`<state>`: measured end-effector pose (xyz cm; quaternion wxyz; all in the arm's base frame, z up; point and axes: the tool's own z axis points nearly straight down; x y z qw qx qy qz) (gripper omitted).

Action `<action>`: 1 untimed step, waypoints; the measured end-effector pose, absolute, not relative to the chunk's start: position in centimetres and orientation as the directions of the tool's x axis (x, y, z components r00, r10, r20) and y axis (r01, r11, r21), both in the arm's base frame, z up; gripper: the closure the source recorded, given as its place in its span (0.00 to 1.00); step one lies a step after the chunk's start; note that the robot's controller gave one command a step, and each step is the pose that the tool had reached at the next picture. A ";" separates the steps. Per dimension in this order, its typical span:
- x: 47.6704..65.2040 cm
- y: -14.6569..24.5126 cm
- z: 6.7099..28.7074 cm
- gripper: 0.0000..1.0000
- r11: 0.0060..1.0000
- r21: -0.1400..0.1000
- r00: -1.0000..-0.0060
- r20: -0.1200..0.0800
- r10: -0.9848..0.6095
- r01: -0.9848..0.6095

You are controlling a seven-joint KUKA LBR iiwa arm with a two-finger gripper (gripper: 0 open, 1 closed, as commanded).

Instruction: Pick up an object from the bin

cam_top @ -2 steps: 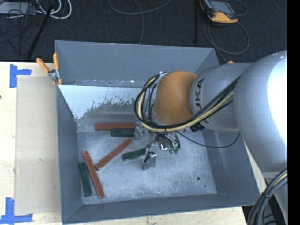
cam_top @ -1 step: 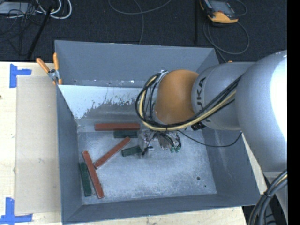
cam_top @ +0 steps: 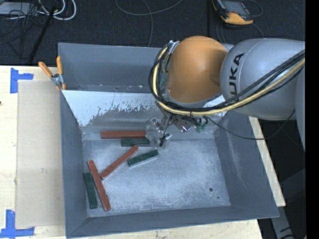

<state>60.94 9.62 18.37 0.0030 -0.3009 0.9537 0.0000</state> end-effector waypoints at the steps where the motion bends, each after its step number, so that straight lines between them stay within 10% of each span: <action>1: 60.9 9.6 18.2 0.00 0.819 0.000 -0.819 -0.002 -0.574 -0.574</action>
Offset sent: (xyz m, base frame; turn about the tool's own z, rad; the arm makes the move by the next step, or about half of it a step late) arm 0.0000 0.0000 0.0000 0.0000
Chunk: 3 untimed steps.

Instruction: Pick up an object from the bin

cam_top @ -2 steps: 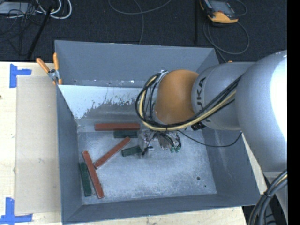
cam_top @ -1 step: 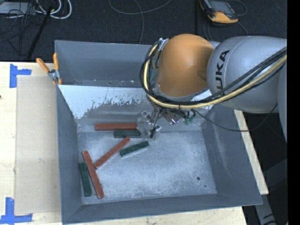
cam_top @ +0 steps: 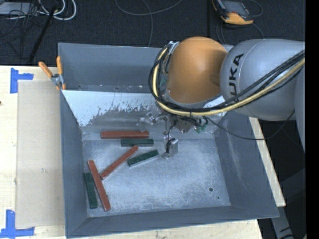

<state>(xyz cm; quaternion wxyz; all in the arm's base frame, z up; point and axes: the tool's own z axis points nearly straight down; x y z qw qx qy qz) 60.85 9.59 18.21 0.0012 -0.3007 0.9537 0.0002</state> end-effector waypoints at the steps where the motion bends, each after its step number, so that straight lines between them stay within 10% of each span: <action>1: 57.9 15.0 12.8 0.00 0.697 0.005 -0.697 0.003 -0.717 -0.717; 2: 60.5 16.7 6.8 0.00 0.572 0.002 -0.572 0.000 -0.820 -0.820; 3: 60.6 16.6 7.0 1.00 0.574 0.001 -0.574 -0.002 -0.819 -0.819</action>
Offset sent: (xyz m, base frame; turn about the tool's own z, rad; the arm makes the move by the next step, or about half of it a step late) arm -0.0274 0.0517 -0.0515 -0.1882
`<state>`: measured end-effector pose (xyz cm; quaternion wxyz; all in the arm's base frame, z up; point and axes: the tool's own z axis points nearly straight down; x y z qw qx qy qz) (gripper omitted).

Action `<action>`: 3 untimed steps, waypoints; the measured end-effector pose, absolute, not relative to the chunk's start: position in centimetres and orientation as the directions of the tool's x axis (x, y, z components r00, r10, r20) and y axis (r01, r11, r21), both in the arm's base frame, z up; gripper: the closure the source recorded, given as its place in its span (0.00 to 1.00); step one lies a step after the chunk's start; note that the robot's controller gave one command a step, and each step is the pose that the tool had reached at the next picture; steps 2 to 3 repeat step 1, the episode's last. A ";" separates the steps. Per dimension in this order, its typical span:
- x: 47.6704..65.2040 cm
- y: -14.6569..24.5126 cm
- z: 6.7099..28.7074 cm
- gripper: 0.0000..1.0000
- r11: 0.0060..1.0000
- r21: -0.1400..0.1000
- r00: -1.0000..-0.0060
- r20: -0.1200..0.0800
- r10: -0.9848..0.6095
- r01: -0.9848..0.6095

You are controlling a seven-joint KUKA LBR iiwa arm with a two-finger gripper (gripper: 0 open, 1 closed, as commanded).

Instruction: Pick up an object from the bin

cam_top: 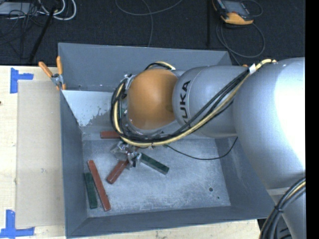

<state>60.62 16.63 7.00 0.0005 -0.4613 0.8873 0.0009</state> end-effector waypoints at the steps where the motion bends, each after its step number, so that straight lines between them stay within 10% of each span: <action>1: 57.2 15.8 20.2 1.00 0.736 -0.002 -0.736 -0.007 -0.677 -0.677; 3: 57.2 15.8 20.2 1.00 0.736 -0.002 -0.736 -0.007 -0.677 -0.677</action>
Offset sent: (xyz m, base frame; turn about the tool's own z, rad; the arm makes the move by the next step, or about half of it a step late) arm -0.0354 -0.0084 0.1285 0.2129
